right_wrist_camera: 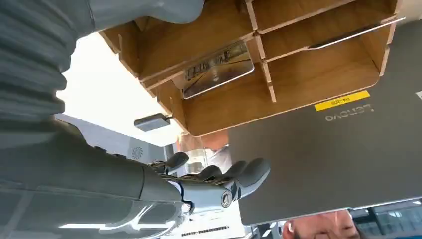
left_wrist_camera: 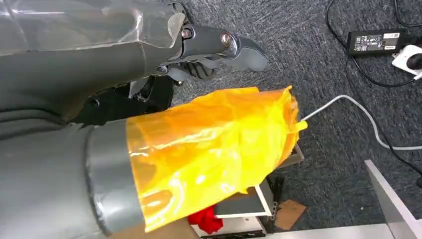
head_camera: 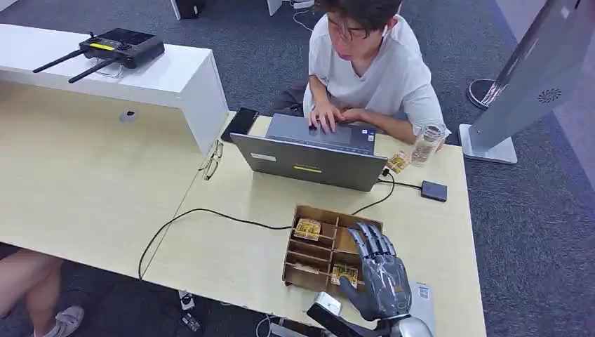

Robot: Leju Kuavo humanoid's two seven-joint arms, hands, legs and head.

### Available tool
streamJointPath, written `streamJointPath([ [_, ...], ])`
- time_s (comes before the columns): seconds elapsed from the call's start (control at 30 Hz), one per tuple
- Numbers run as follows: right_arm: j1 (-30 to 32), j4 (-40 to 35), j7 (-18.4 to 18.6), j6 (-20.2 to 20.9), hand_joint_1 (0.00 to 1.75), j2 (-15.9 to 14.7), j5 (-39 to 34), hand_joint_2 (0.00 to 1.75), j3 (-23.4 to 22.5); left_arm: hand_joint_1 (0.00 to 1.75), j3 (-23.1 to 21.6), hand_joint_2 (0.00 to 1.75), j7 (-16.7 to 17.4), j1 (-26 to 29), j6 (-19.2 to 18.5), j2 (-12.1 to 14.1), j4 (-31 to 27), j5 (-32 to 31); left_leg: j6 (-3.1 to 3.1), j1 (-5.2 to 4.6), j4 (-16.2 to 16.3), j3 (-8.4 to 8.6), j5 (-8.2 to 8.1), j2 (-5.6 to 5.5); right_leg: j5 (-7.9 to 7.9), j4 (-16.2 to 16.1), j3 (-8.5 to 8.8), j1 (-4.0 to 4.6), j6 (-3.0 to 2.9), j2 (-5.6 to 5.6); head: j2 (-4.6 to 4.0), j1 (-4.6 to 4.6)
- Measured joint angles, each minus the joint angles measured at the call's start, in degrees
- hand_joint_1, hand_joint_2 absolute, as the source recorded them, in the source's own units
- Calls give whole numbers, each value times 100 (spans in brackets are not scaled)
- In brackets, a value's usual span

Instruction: Pass the card to the sensor for recognition and then transmit it.

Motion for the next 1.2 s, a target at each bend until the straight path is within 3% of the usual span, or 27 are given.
streamJointPath([
  [0.13,-6,46,0,11,35,11,0,175,-26,0,0,0,0,0,0,0,0,2,0,0,0,0,0,0,0,0,0,0,0,0,0,2],
  [0.6,-201,205,-153,111,37,52,-175,175,-98,0,-2,0,-2,-13,-4,0,0,7,1,0,0,2,1,2,1,0,0,0,0,1,0,0],
  [0.97,-200,361,-13,116,49,127,-31,175,-109,0,-2,0,-42,-18,-22,-2,2,26,1,0,0,-1,2,0,5,0,-3,0,-5,0,0,2],
  [1.07,-189,361,2,122,63,138,-9,175,-107,0,-2,0,-42,-17,-33,-2,2,26,1,0,0,-1,2,1,5,0,-3,0,-5,0,0,2],
  [1.13,-184,361,2,122,108,140,-7,175,-107,0,-2,0,-42,-17,-35,-4,2,26,1,0,0,-1,2,1,5,0,-2,0,-5,0,0,2],
  [1.2,-183,361,2,122,124,144,-7,175,-107,0,-2,0,-42,-17,-35,-4,2,26,2,0,0,-1,2,1,5,0,-2,0,-5,0,0,2],
])
